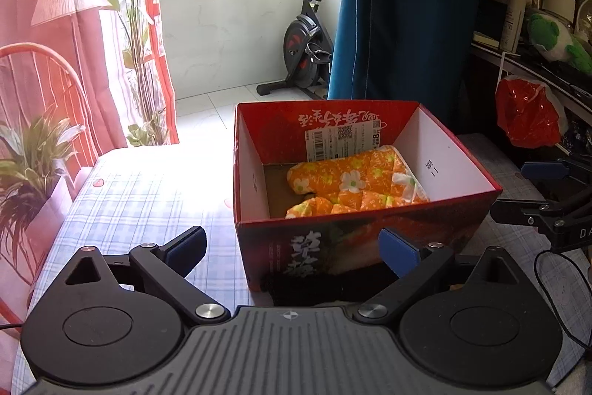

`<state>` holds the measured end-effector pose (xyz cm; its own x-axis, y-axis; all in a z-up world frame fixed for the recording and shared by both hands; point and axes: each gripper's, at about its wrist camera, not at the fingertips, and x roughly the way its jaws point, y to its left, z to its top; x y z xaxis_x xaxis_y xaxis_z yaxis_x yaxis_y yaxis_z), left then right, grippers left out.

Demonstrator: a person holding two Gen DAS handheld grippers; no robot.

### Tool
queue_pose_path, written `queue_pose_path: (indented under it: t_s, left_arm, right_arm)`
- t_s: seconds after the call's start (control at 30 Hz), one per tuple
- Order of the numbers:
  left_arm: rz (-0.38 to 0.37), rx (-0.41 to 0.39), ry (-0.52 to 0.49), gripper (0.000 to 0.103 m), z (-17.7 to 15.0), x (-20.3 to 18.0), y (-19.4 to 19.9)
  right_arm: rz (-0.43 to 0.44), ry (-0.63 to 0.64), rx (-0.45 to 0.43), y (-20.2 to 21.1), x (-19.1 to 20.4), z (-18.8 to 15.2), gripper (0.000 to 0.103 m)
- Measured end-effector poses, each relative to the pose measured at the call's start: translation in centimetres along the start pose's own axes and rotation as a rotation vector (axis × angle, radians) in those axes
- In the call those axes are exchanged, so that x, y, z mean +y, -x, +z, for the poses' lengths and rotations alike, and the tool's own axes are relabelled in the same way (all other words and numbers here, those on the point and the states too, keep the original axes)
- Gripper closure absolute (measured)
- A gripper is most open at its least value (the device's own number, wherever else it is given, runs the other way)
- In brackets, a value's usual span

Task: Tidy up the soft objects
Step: 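Lower the left gripper onto the packaged bread loaf and close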

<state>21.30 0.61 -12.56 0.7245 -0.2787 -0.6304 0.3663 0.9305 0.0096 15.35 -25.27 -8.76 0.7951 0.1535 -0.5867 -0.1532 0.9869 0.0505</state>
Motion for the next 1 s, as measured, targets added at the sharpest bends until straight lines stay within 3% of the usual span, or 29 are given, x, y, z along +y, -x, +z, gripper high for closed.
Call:
queue_pose_path:
  t_s: [0.37, 0.7, 0.8, 1.0]
  left_arm:
    - [-0.048, 0.096, 0.011, 0.003, -4.0, -0.6, -1.1]
    - [-0.123, 0.180, 0.049, 0.013, -6.2, -2.0, -4.4]
    - [-0.139, 0.188, 0.032, 0.014, -6.0, -3.2, -5.0]
    - [-0.244, 0.217, 0.064, 0.023, -5.5, -5.5, -6.4]
  right_arm:
    - [-0.002, 0.009, 0.075, 0.0, 0.2, -4.5, 0.001]
    - [0.001, 0.031, 0.225, -2.3, -0.4, -9.3, 0.024]
    - [-0.004, 0.024, 0.262, -2.4, -1.3, -10.0, 0.027]
    - [0.037, 0.083, 0.284, -2.4, -1.0, -11.3, 0.027]
